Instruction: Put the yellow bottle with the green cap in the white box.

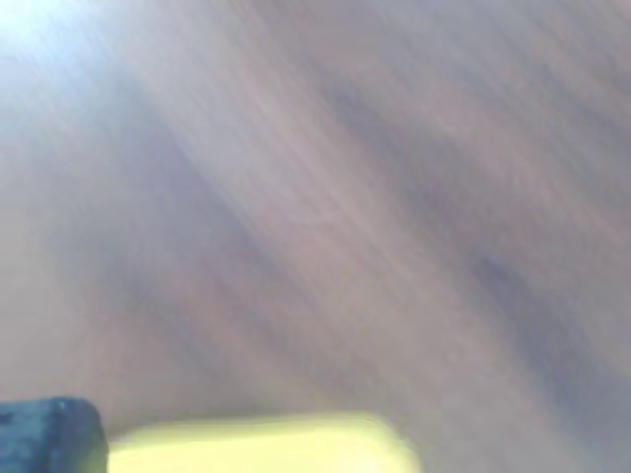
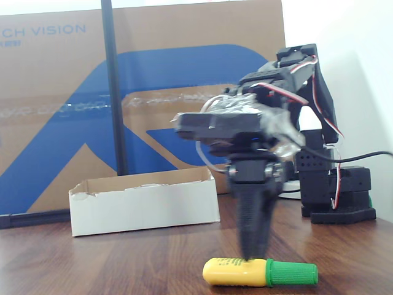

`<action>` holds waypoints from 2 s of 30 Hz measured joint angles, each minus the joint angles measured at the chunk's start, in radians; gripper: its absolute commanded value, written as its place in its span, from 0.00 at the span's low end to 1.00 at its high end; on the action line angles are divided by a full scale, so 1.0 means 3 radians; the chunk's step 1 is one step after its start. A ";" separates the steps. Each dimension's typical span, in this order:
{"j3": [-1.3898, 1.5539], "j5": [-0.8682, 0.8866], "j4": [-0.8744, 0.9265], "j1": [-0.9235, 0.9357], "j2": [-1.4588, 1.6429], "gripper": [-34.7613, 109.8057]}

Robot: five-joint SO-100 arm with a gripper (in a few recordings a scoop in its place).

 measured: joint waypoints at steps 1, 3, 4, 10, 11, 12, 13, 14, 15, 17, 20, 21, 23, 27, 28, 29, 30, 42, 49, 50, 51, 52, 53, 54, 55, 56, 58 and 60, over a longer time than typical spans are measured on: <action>0.0031 0.0005 0.0000 0.0000 -0.0005 0.41; 0.0056 0.0005 0.0036 0.0020 0.0000 0.41; 0.0061 0.0005 0.0061 0.0020 0.0000 0.41; 0.0220 0.0072 0.0092 -0.0056 0.0005 0.41; 0.0220 0.0082 0.0107 -0.0046 0.0010 0.40; 0.0245 0.0082 0.0107 -0.0046 0.0031 0.39; 0.0276 0.0072 0.0112 -0.0051 0.0051 0.37; 0.0281 0.0051 0.0112 -0.0051 0.0056 0.35; 0.0281 0.0046 0.0112 -0.0056 0.0056 0.32; 0.0327 0.0026 0.0112 -0.0051 0.0087 0.25; 0.0332 0.0010 0.0174 -0.0036 0.0102 0.24; 0.0332 -0.0005 0.0174 -0.0020 0.0118 0.24; 0.0332 0.0020 0.0174 0.0005 0.0123 0.24; 0.0409 0.0020 0.0174 -0.0010 0.0199 0.24; 0.0450 0.0015 0.0174 -0.0010 0.0245 0.24; 0.0476 0.0015 0.0174 -0.0010 0.0307 0.24; 0.0506 0.0015 0.0205 0.0015 0.0399 0.24; 0.0977 0.0077 0.0583 0.0598 0.2234 0.24; 0.1309 0.0174 0.0644 0.1549 0.3099 0.24; 0.1335 0.0184 0.0644 0.1713 0.3196 0.24; 0.1355 0.0225 0.0644 0.1892 0.3293 0.24; 0.1391 0.0271 0.0644 0.2071 0.3395 0.24; 0.1416 0.0286 0.0644 0.2245 0.3472 0.24; 0.1452 0.0286 0.0644 0.2439 0.3549 0.24; 0.1468 0.0291 0.0649 0.2587 0.3584 0.24; 0.1503 0.0332 0.0644 0.2736 0.3636 0.24; 0.1570 0.0353 0.0634 0.3032 0.3722 0.24; 0.1739 0.0368 0.0588 0.3267 0.3835 0.24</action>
